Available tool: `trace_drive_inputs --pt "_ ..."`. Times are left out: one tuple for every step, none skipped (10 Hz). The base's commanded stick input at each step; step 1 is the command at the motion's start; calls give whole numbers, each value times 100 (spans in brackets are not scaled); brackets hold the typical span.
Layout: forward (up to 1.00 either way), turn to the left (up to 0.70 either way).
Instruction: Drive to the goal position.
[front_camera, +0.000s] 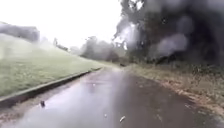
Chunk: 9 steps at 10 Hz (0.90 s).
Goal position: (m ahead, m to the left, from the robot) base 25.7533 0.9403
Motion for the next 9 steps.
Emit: trace_drive_inputs --pt "100 0" --pt "100 0" --pt "100 0" --pt "100 0" --pt "100 0" --pt "100 0" --pt "100 0" --pt "100 0" --pt "100 0"
